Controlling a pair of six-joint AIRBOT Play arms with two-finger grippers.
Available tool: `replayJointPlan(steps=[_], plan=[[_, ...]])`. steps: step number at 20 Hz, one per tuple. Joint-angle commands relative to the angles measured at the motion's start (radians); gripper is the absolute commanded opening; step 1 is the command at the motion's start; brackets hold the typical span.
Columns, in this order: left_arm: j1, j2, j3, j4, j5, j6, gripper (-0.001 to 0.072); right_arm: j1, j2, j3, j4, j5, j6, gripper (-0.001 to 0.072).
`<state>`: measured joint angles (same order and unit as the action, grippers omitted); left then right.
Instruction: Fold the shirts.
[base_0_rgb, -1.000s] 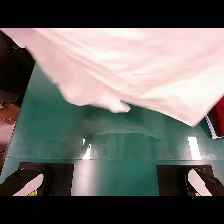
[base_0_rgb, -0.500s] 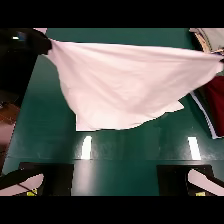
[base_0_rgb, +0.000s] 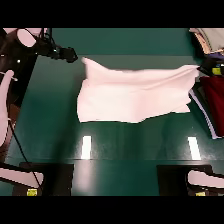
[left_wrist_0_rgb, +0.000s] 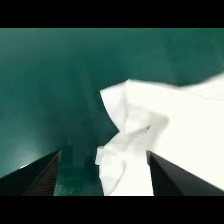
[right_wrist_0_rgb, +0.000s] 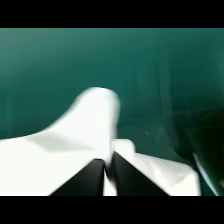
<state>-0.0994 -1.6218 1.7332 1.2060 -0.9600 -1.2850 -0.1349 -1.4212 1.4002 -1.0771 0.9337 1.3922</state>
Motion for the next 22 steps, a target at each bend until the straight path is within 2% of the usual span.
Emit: replayJointPlan(steps=[1, 3, 6, 7, 8, 9, 12, 16, 18, 22], plan=[[0.005, -0.031, 0.028, 0.025, -0.031, -0.036, 0.0638, 0.033, -0.031, -0.003, 0.003, -0.087, -0.006, 0.0445], [0.033, -0.031, 0.083, 0.028, -0.178, -0.037, 0.0638, 0.017, 0.000, 0.005, 0.002, -0.039, -0.006, 0.0447], [0.111, -0.005, 0.084, 0.007, -0.397, -0.045, 0.0637, -0.030, 0.088, 0.001, 0.002, 0.108, -0.025, 0.0446], [0.140, 0.011, 0.050, -0.044, -0.433, -0.044, 0.0637, -0.045, 0.126, -0.019, 0.003, 0.146, -0.044, 0.0424], [0.166, 0.036, -0.008, -0.100, -0.443, -0.042, 0.0637, -0.056, 0.173, -0.056, 0.004, 0.173, -0.059, 0.0351], [0.183, 0.066, -0.085, -0.140, -0.442, -0.039, 0.0637, -0.064, 0.216, -0.098, 0.003, 0.192, -0.072, 0.0305], [0.195, 0.175, -0.386, -0.171, -0.409, -0.006, 0.0638, -0.079, 0.354, -0.248, 0.003, 0.209, -0.076, 0.0304], [0.195, 0.288, -0.787, -0.325, -0.242, 0.063, 0.0638, -0.079, 0.506, -0.401, 0.012, 0.167, -0.076, 0.0305], [0.194, 0.289, -0.907, -0.425, -0.191, 0.105, 0.0638, -0.079, 0.567, -0.446, 0.011, 0.144, -0.076, 0.0305], [0.194, 0.289, -1.014, -0.456, -0.127, 0.116, 0.0638, -0.079, 0.626, -0.458, 0.012, 0.138, -0.076, 0.0305]])
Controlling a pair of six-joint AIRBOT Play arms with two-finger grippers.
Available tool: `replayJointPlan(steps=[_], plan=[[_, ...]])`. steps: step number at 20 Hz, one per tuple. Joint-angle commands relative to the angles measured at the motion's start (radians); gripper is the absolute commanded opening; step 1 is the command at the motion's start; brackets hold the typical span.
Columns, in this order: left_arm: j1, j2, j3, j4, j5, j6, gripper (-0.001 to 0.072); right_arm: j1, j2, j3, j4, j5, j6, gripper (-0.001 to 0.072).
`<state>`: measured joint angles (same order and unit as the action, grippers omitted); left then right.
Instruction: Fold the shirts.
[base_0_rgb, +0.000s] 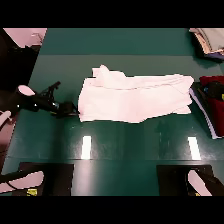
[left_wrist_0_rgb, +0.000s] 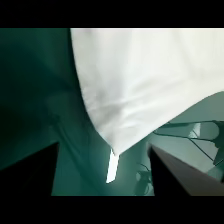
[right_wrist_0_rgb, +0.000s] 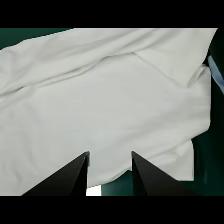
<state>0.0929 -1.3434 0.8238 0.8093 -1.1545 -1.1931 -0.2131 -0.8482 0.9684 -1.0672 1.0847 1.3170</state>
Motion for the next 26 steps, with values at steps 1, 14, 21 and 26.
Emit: replayJointPlan(steps=[1, 14, 21, 26], plan=[[0.000, 0.010, -0.111, -0.063, 0.076, 0.029, 0.0638, -0.001, 0.060, -0.026, 0.002, -0.011, -0.001, 0.0305], [-0.171, 0.017, -0.050, -0.127, 0.220, -0.003, 0.0103, -0.001, 0.064, -0.026, -0.009, 0.039, 0.001, 0.0305], [-0.171, 0.017, 0.229, -0.076, 0.030, -0.002, 0.0025, -0.074, 0.063, -0.048, -0.134, 0.173, 0.002, 0.0305], [-0.172, 0.017, 0.360, -0.076, -0.020, 0.000, 0.0025, -0.297, 0.012, -0.216, -0.129, 0.210, 0.001, 0.0491]])
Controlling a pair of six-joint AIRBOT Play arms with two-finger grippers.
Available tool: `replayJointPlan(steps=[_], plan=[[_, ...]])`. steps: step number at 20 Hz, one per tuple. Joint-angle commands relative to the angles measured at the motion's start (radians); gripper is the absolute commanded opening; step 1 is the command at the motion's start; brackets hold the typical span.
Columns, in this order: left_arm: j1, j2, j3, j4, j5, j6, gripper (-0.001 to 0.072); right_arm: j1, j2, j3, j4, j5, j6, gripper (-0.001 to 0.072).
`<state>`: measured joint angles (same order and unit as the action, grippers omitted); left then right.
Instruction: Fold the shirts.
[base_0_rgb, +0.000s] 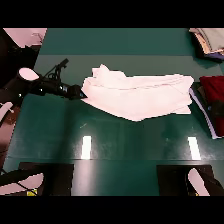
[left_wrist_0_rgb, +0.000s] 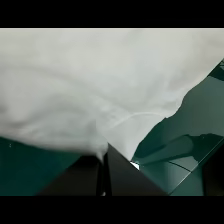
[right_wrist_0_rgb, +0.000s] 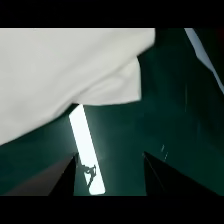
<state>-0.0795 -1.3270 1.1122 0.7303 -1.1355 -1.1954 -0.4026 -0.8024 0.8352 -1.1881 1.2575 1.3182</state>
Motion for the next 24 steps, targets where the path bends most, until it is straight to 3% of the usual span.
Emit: replayJointPlan(steps=[1, 15, 20, 21, 22, 24], plan=[[0.001, 0.001, 0.076, 0.002, -0.035, 0.002, 0.0025, -0.127, -0.067, -0.111, -0.008, 0.036, 0.000, 0.0490], [0.001, 0.000, 0.076, 0.032, -0.029, 0.001, 0.0025, 0.030, -0.492, 0.030, 0.087, -0.133, 0.000, 0.0477], [0.001, 0.000, 0.076, 0.033, -0.027, -0.001, 0.0025, 0.093, -0.570, 0.083, 0.090, -0.187, 0.001, 0.0425], [0.001, 0.000, 0.076, 0.033, -0.027, -0.001, 0.0025, 0.100, -0.570, 0.081, 0.088, -0.198, 0.000, 0.0355], [0.001, 0.000, 0.076, 0.033, -0.027, -0.001, 0.0025, 0.107, -0.570, 0.080, 0.086, -0.206, 0.000, 0.0194], [0.001, 0.000, 0.076, 0.033, -0.025, -0.001, 0.0025, 0.106, -0.568, 0.080, 0.088, -0.206, -0.003, 0.0015]])
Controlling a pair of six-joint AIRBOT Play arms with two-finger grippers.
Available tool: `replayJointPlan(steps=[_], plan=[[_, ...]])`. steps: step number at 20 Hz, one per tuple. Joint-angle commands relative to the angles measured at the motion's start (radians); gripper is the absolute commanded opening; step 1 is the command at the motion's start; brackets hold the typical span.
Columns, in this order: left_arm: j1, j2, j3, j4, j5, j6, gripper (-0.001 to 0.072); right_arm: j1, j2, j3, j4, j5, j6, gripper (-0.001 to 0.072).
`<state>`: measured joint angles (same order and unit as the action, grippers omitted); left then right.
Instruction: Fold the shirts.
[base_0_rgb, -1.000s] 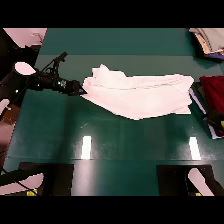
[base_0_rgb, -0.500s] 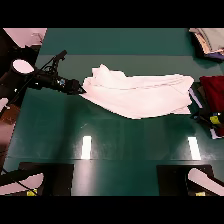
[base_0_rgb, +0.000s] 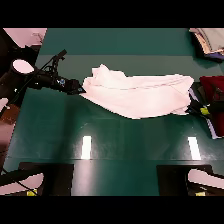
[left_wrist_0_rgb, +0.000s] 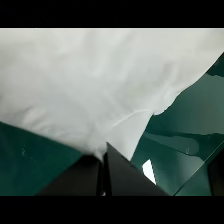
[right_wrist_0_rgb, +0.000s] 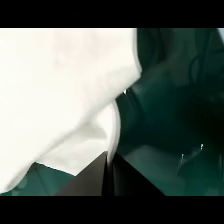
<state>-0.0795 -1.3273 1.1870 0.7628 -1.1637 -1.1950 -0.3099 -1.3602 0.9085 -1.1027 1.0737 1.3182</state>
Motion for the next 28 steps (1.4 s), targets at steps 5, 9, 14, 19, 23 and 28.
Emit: replayJointPlan(steps=[5, 9, 14, 19, 23, 28], plan=[[0.001, 0.026, 0.122, 0.062, -0.021, -0.031, 0.0024, 0.013, 0.151, 0.053, 0.053, 0.011, -0.003, 0.0014], [0.001, 0.111, 0.448, 0.130, -0.022, -0.035, 0.0024, 0.013, 0.336, 0.286, 0.064, 0.006, -0.002, 0.0014], [0.001, 0.181, 0.882, 0.174, -0.020, -0.036, 0.0024, 0.013, 0.497, 0.606, 0.064, -0.094, 0.009, 0.0013], [0.001, 0.351, 0.946, 0.177, 0.117, -0.037, 0.0025, 0.013, 0.588, 0.833, 0.052, -0.128, 0.009, 0.0013], [0.001, 0.461, 0.946, 0.177, 0.161, -0.099, 0.0024, 0.013, 0.587, 0.996, 0.024, -0.014, 0.009, 0.0013], [0.001, 0.492, 0.956, 0.184, 0.182, -0.159, 0.0024, 0.013, 0.480, 1.192, -0.164, 0.285, 0.062, 0.0012]])
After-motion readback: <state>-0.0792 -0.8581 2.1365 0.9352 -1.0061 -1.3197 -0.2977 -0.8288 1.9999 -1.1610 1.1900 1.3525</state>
